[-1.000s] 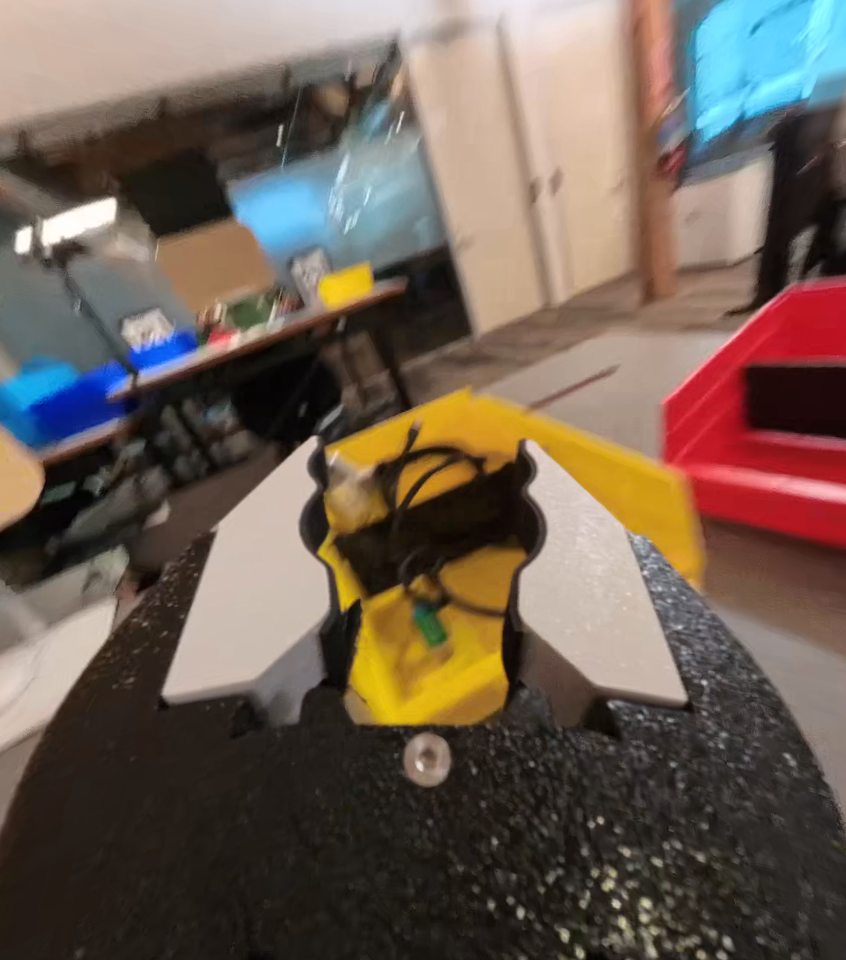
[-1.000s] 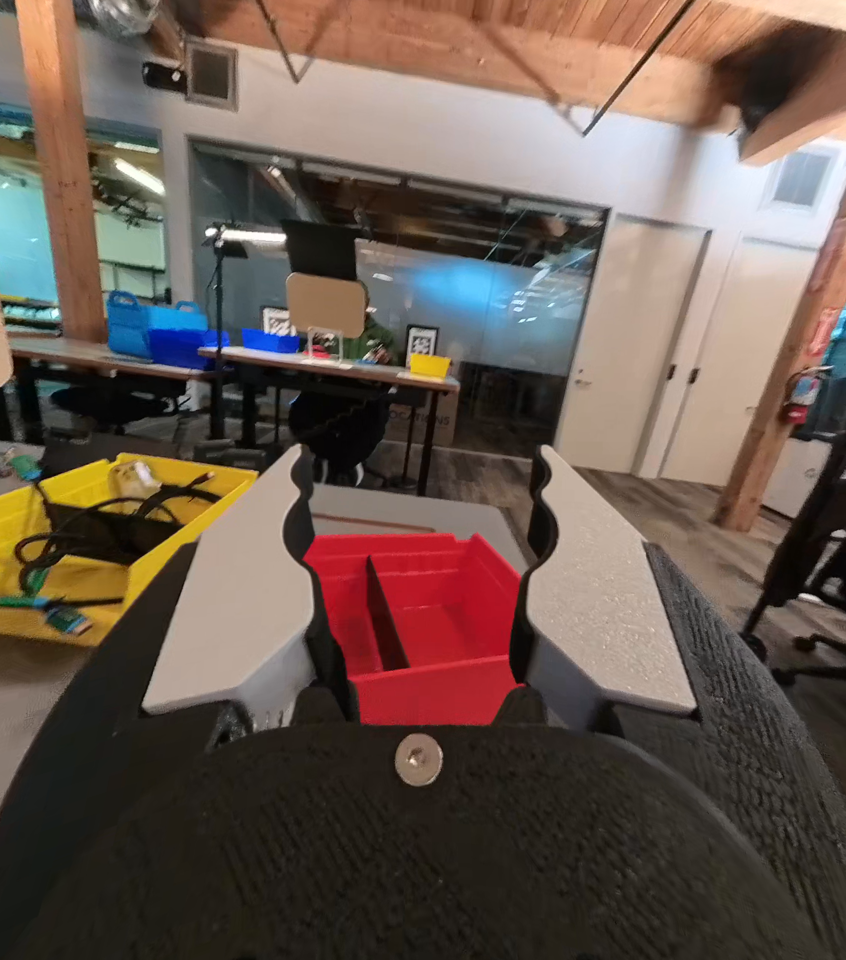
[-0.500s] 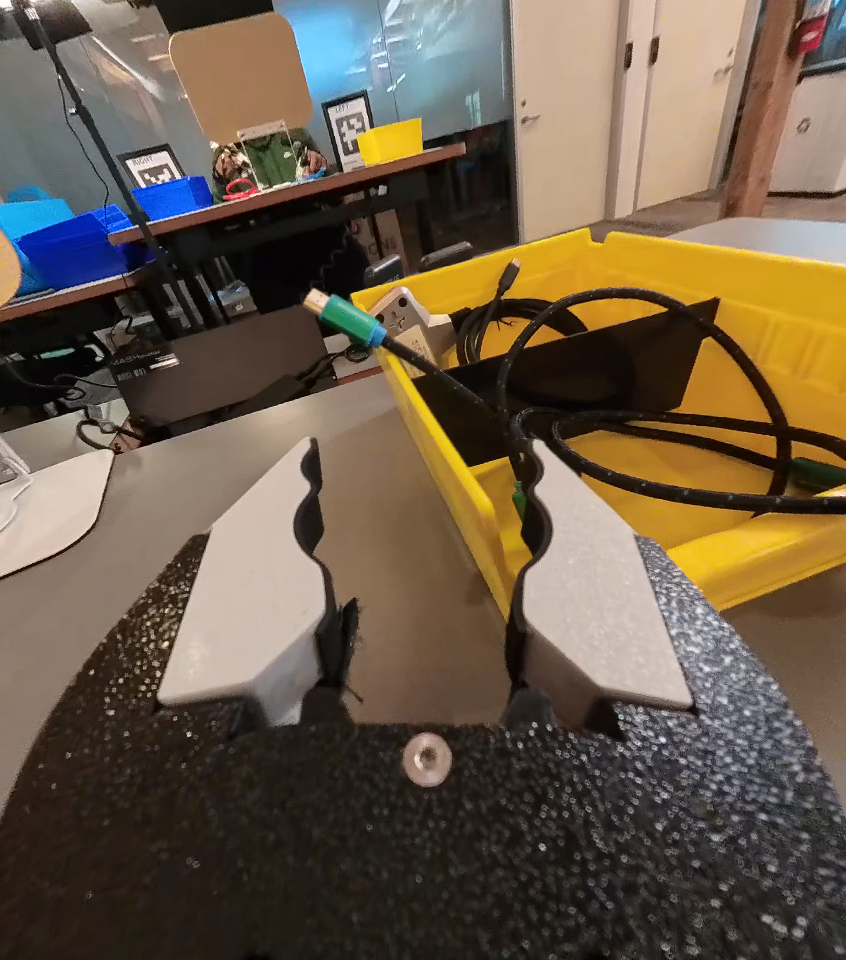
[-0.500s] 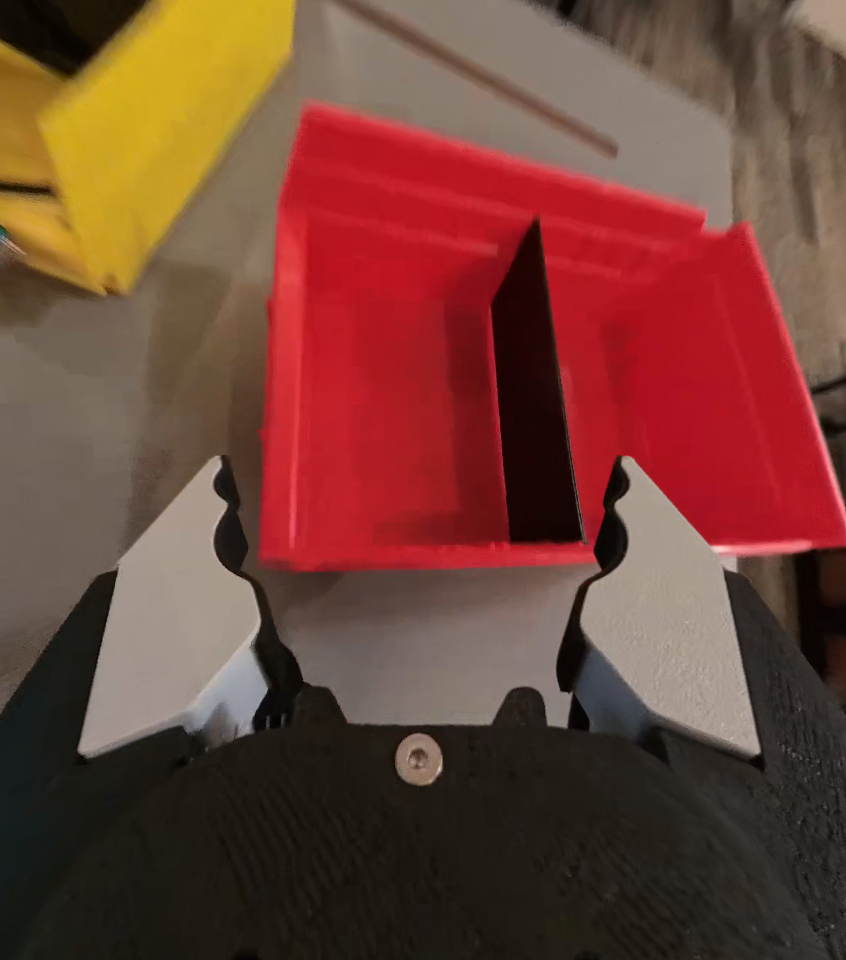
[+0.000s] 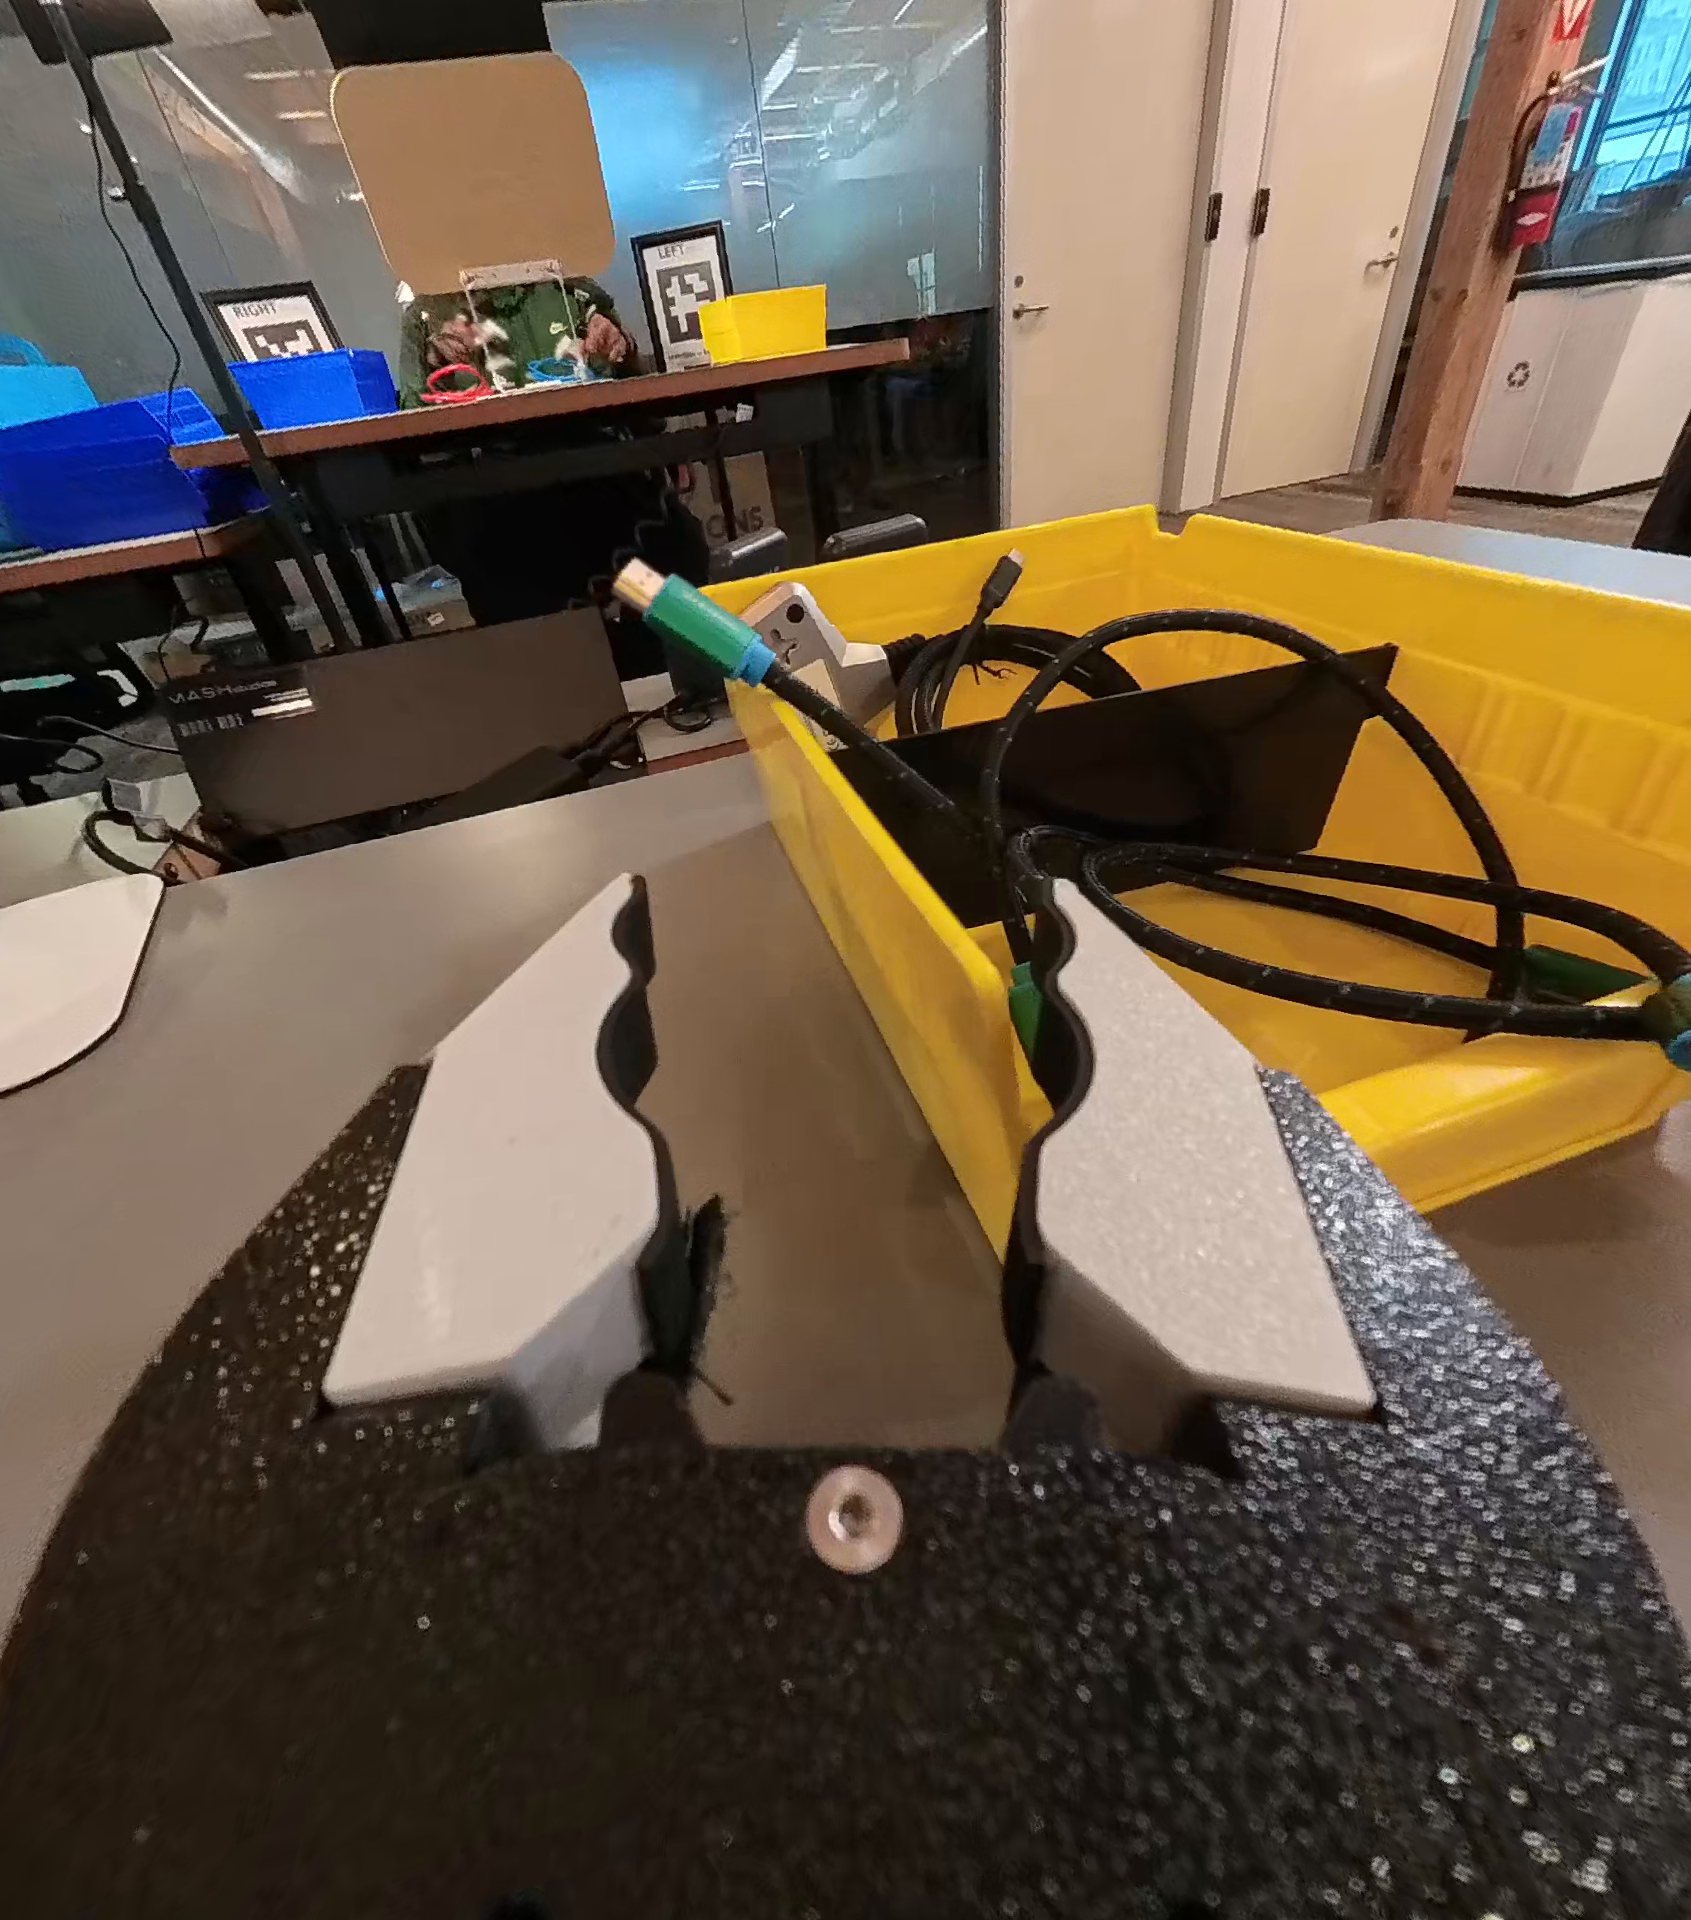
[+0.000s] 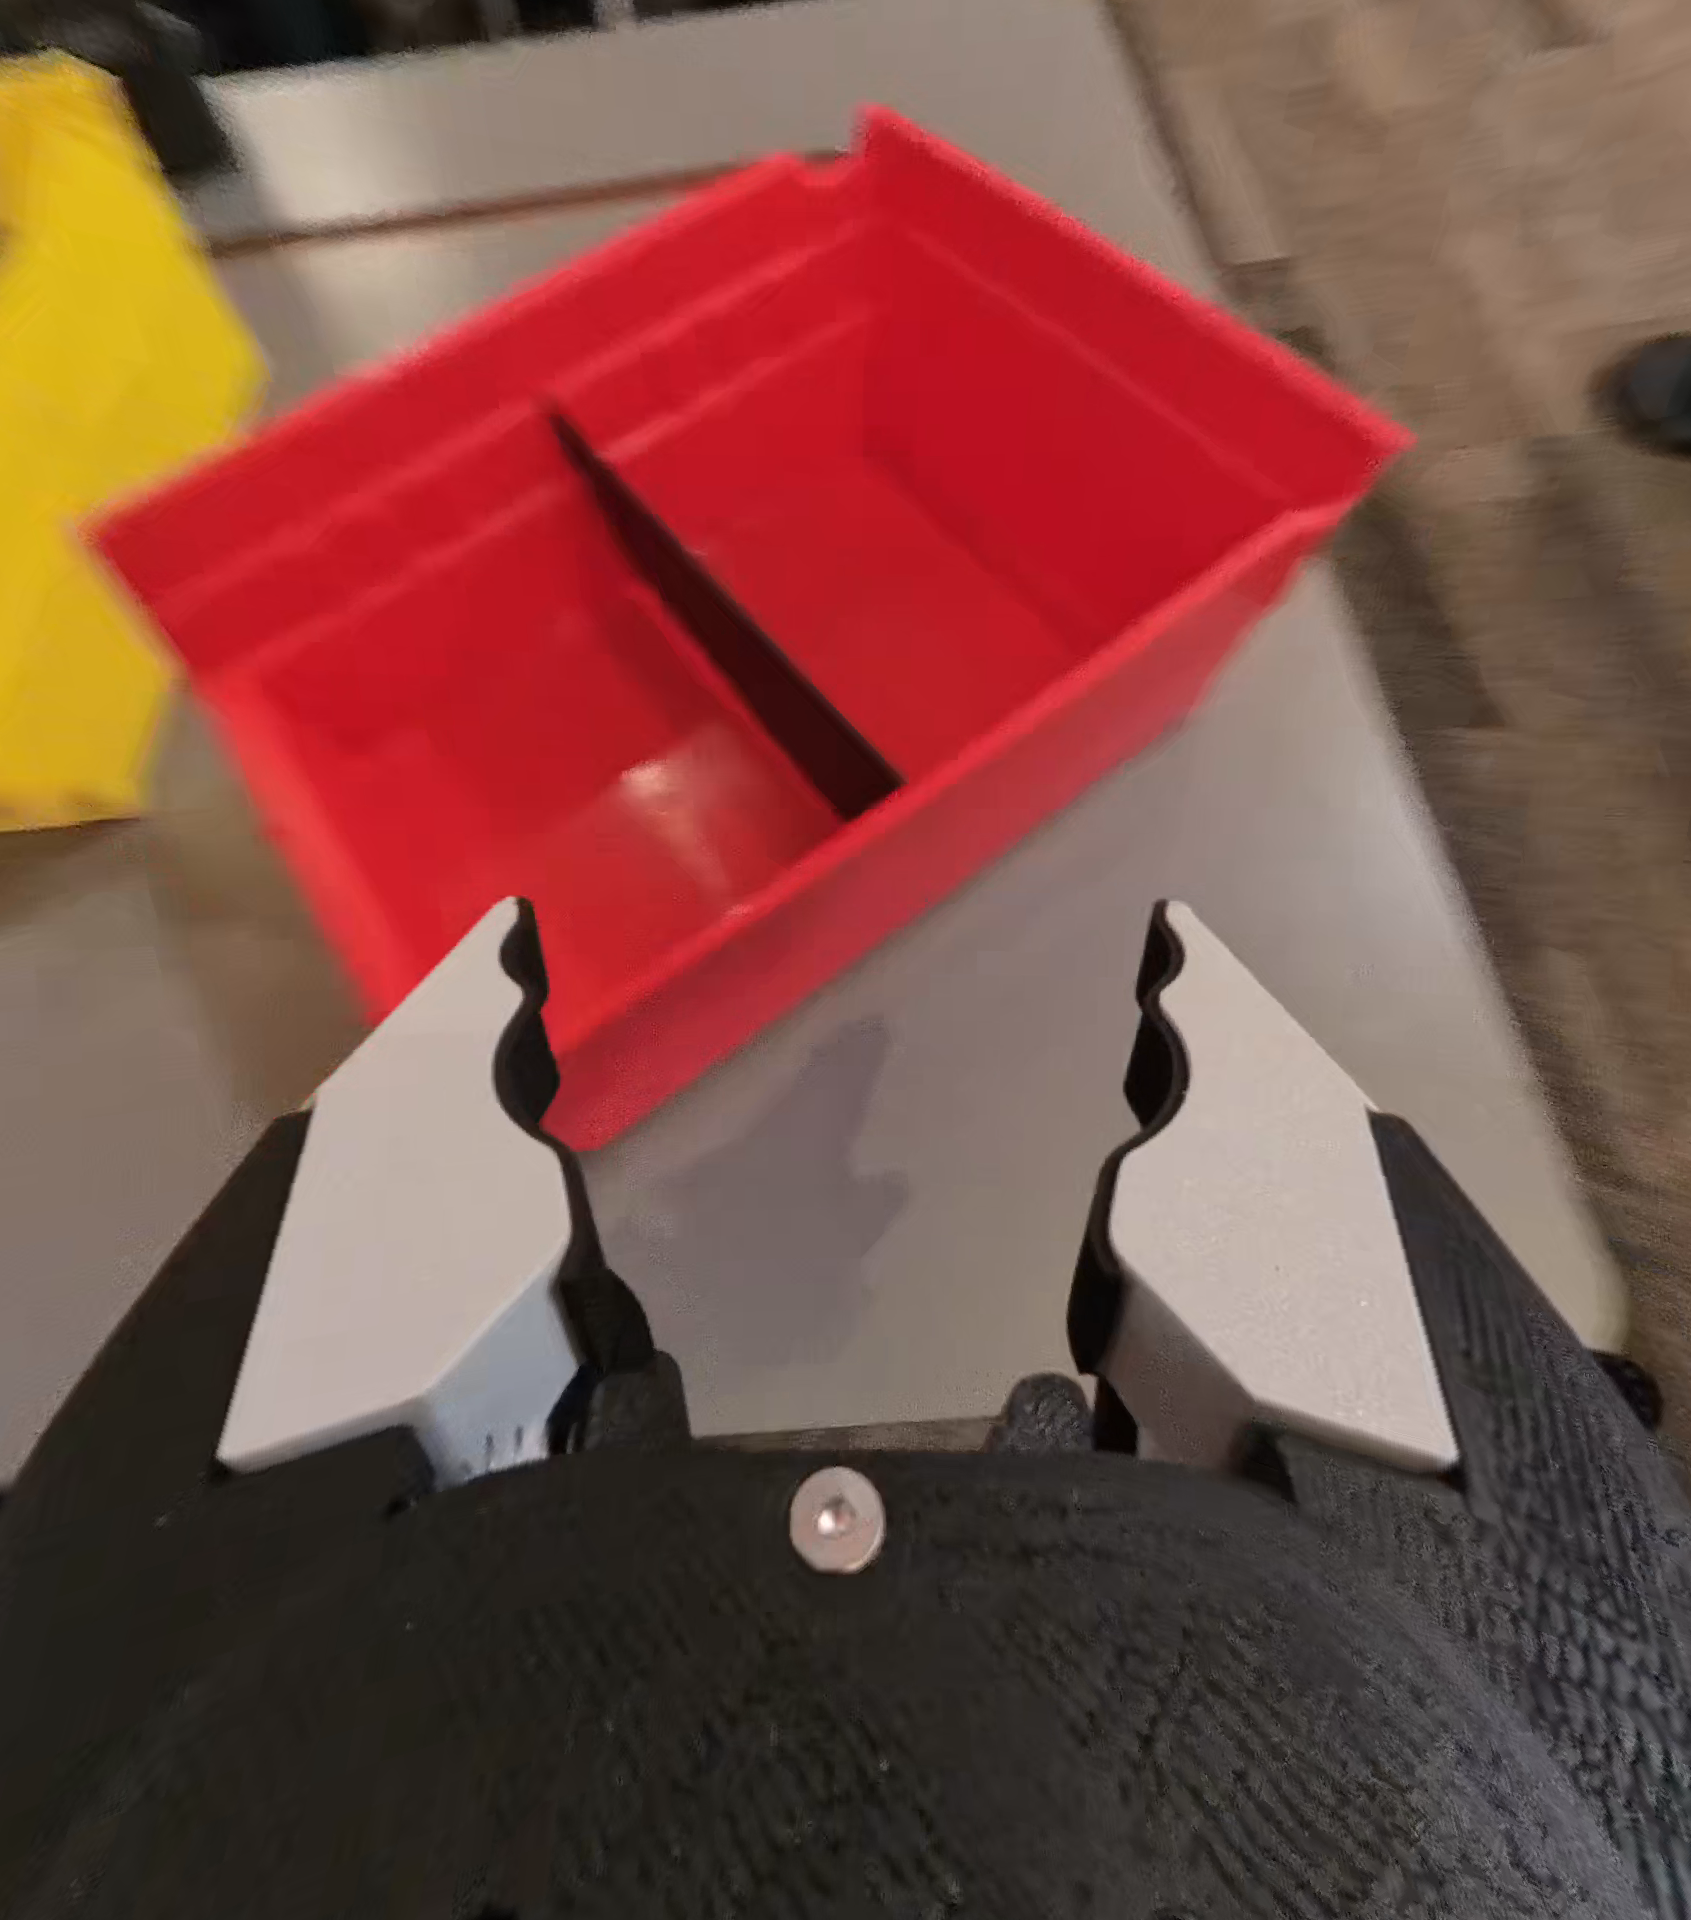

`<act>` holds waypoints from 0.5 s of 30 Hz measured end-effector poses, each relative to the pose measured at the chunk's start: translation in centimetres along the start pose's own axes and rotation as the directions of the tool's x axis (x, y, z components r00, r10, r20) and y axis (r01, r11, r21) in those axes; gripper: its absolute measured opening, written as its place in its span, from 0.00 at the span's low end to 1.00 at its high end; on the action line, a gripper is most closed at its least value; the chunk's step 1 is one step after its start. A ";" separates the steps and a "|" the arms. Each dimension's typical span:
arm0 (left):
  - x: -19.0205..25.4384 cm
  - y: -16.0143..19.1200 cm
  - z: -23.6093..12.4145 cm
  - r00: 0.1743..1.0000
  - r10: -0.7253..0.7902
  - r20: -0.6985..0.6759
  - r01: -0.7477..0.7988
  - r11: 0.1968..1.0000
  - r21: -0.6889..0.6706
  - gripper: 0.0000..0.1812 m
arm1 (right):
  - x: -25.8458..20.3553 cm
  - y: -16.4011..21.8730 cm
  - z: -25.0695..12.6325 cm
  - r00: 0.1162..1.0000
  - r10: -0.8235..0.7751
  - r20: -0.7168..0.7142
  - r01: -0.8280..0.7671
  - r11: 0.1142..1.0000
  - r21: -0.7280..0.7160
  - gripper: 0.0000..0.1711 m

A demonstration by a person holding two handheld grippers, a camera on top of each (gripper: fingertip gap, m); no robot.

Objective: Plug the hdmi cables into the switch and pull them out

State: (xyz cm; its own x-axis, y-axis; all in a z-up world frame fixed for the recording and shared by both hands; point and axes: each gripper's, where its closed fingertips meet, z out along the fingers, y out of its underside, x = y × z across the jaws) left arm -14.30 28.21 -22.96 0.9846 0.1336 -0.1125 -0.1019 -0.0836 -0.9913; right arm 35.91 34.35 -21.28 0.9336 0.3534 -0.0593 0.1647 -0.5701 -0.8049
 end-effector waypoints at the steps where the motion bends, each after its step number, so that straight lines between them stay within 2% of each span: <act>1: 0.0 0.0 0.0 1.000 -0.005 -0.002 0.005 1.000 -0.001 0.40 | -1.5 -0.1 -0.4 0.995 0.028 0.099 -0.029 1.000 0.008 0.64; 2: 0.0 0.1 0.0 1.000 -0.009 -0.003 0.009 1.000 -0.001 0.40 | -2.7 -0.1 -0.9 0.986 0.035 0.161 -0.036 0.999 0.002 0.63; 4: 0.1 0.1 0.0 1.000 -0.009 -0.006 0.009 1.000 -0.003 0.40 | -4.2 0.7 -1.5 0.982 -0.026 0.187 0.035 0.998 -0.045 0.64; 6: 0.2 0.1 0.1 1.000 -0.001 -0.007 0.001 1.000 -0.004 0.40 | -5.6 2.1 -1.4 0.972 -0.124 0.197 0.149 0.982 -0.115 0.71; 8: 0.4 0.2 0.1 1.000 0.010 -0.015 -0.011 1.000 -0.011 0.39 | -6.9 3.2 -0.7 0.958 -0.192 0.215 0.231 0.957 -0.175 0.74; 10: 0.4 0.2 0.1 1.000 0.023 -0.010 -0.023 1.000 -0.005 0.39 | -7.4 3.8 0.4 0.953 -0.227 0.201 0.271 0.936 -0.226 0.72; 15: 0.4 0.1 0.0 0.999 0.035 -0.008 -0.035 0.999 -0.005 0.39 | -6.0 4.0 1.9 0.948 -0.301 0.100 0.318 0.906 -0.281 0.60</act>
State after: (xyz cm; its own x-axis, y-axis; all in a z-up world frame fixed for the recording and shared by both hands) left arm -13.93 28.30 -23.13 0.9816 0.1229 -0.1462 -0.1352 -0.0935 -0.9864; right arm 30.41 31.36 -25.30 0.8037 0.5813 0.1271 0.5350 -0.6124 -0.5820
